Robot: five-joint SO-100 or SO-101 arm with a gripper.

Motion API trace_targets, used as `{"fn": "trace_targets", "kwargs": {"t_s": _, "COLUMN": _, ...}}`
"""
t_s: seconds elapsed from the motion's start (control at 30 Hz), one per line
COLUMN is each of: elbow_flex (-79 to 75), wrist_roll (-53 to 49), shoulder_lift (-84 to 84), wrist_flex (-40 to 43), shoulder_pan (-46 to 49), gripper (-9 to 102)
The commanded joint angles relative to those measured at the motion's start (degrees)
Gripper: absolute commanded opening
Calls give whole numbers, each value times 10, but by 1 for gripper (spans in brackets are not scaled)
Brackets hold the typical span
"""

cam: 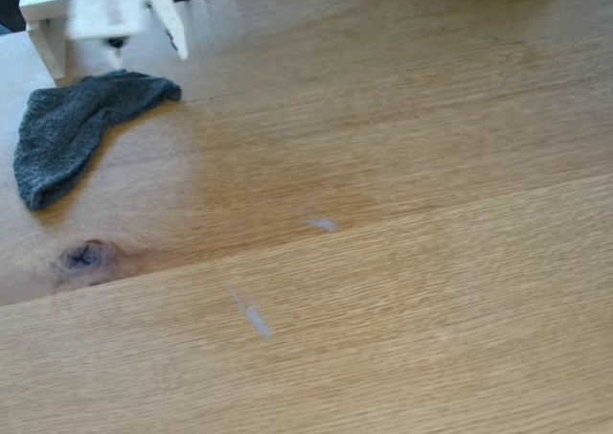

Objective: Clean the area in front of the robot

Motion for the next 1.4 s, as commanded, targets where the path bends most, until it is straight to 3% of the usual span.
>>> {"fn": "trace_targets", "kwargs": {"t_s": 0.0, "elbow_flex": -246, "wrist_roll": 34, "shoulder_lift": -137, "wrist_flex": 30, "shoulder_pan": 148, "gripper": 48}}
{"fn": "trace_targets", "kwargs": {"t_s": 0.13, "elbow_flex": -341, "wrist_roll": 25, "shoulder_lift": -246, "wrist_flex": 89, "shoulder_pan": 254, "gripper": 45}}
{"fn": "trace_targets", "kwargs": {"t_s": 0.27, "elbow_flex": -348, "wrist_roll": -36, "shoulder_lift": -338, "wrist_flex": 67, "shoulder_pan": 315, "gripper": 45}}
{"fn": "trace_targets", "kwargs": {"t_s": 0.63, "elbow_flex": -352, "wrist_roll": -144, "shoulder_lift": -550, "wrist_flex": 11, "shoulder_pan": 319, "gripper": 39}}
{"fn": "trace_targets", "kwargs": {"t_s": 0.93, "elbow_flex": -353, "wrist_roll": -164, "shoulder_lift": -649, "wrist_flex": -16, "shoulder_pan": 300, "gripper": 11}}
{"fn": "trace_targets", "kwargs": {"t_s": 1.0, "elbow_flex": -353, "wrist_roll": -159, "shoulder_lift": -653, "wrist_flex": -13, "shoulder_pan": 294, "gripper": 4}}
{"fn": "trace_targets", "kwargs": {"t_s": 1.2, "elbow_flex": -353, "wrist_roll": -113, "shoulder_lift": -548, "wrist_flex": 31, "shoulder_pan": 250, "gripper": 2}}
{"fn": "trace_targets", "kwargs": {"t_s": 1.37, "elbow_flex": -353, "wrist_roll": -50, "shoulder_lift": -359, "wrist_flex": 99, "shoulder_pan": 106, "gripper": 0}}
